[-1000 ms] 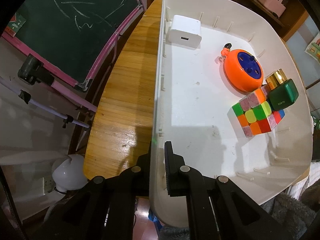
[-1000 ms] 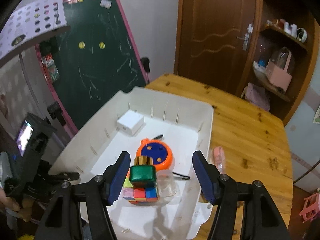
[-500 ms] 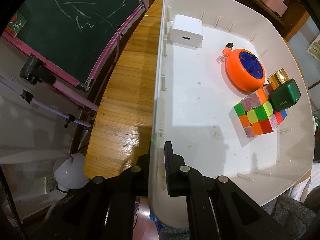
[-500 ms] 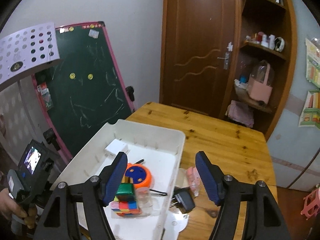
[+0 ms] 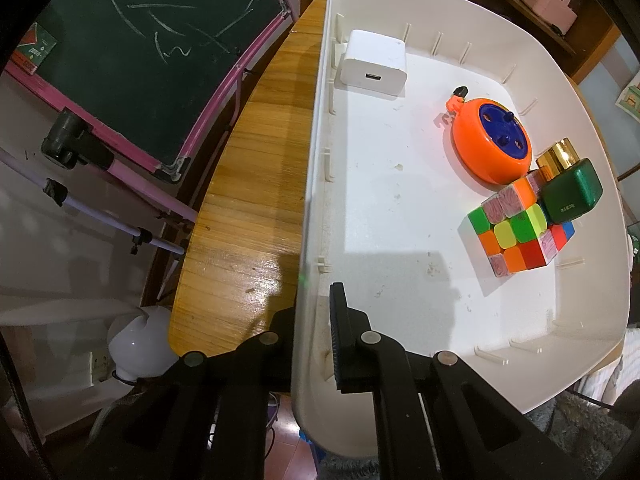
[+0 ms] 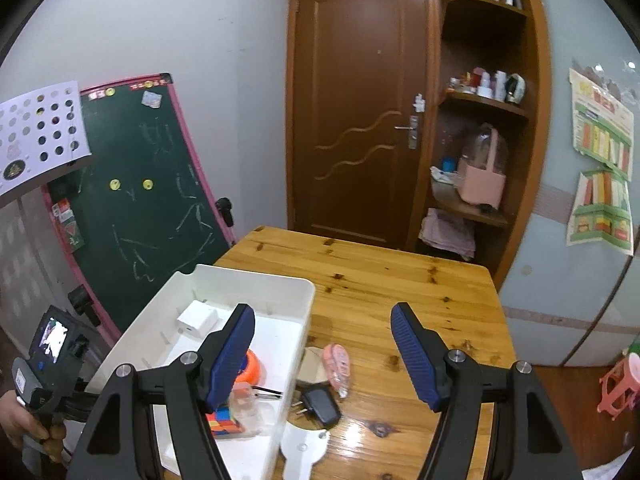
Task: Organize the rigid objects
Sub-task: 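Set the green jar down beside the cube, open and withdraw the right gripper, then move the right gripper to the flat white plastic piece and close on it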
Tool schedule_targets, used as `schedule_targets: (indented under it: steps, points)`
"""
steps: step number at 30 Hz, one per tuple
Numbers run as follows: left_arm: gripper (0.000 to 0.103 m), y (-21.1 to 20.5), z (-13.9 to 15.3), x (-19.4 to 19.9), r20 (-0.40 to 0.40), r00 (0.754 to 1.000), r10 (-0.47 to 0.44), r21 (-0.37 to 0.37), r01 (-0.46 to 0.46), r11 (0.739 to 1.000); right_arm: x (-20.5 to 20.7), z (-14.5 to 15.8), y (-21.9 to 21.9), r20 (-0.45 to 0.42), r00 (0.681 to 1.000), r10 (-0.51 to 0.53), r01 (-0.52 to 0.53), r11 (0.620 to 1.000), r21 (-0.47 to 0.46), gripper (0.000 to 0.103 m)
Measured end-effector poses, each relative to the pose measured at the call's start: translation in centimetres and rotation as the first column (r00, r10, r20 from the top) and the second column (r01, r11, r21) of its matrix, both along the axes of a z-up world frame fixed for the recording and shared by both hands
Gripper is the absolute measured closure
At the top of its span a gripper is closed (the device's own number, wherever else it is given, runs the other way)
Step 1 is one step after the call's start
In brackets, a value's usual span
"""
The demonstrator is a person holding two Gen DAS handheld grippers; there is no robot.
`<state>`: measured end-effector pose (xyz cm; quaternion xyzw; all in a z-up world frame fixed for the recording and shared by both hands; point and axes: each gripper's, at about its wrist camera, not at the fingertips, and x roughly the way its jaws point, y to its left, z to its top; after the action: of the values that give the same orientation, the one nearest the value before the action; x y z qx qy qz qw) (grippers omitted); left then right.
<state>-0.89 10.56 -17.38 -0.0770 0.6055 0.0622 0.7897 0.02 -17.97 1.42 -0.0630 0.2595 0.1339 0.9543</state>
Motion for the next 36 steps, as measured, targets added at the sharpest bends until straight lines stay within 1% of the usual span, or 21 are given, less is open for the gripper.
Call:
schedule_targets:
  steps: [9, 13, 21, 24, 29, 32, 36]
  points:
    - [0.095, 0.0, 0.0, 0.0, 0.0, 1.0, -0.001, 0.001, 0.001, 1.0, 0.7, -0.9, -3.2, -0.036, 0.997, -0.074, 0.075, 0.997, 0.019, 0.032]
    - [0.094, 0.0, 0.0, -0.1, 0.001, 1.0, 0.0, 0.0, 0.0, 1.0, 0.8, -1.7, -3.9, -0.054, 0.994, -0.092, 0.092, 0.996, 0.001, 0.032]
    - [0.094, 0.2, 0.1, -0.3, 0.012, 1.0, 0.002, -0.006, -0.002, 1.0, 1.2, -4.7, -5.2, -0.13, 0.987, -0.098, 0.094, 0.995, -0.034, 0.032]
    - [0.094, 0.3, 0.1, -0.3, 0.009, 1.0, 0.001, -0.007, -0.001, 1.0, 1.5, -5.9, -5.8, -0.172, 0.981, -0.094, 0.088, 0.995, -0.038, 0.032]
    - [0.094, 0.3, 0.1, -0.2, 0.002, 1.0, 0.002, -0.008, -0.002, 1.0, 1.6, -7.9, -6.7, -0.214, 0.974, -0.069, 0.061, 0.997, -0.044, 0.032]
    - [0.094, 0.2, 0.1, -0.2, 0.0, 1.0, 0.004, -0.005, -0.004, 1.0, 1.6, -9.5, -7.3, -0.242, 0.969, -0.047, 0.032, 0.997, -0.064, 0.032]
    - [0.094, 0.2, 0.1, -0.1, -0.002, 1.0, 0.005, -0.005, -0.005, 1.0, 1.7, -11.8, -7.6, -0.3, 0.954, -0.013, -0.012, 0.997, -0.082, 0.032]
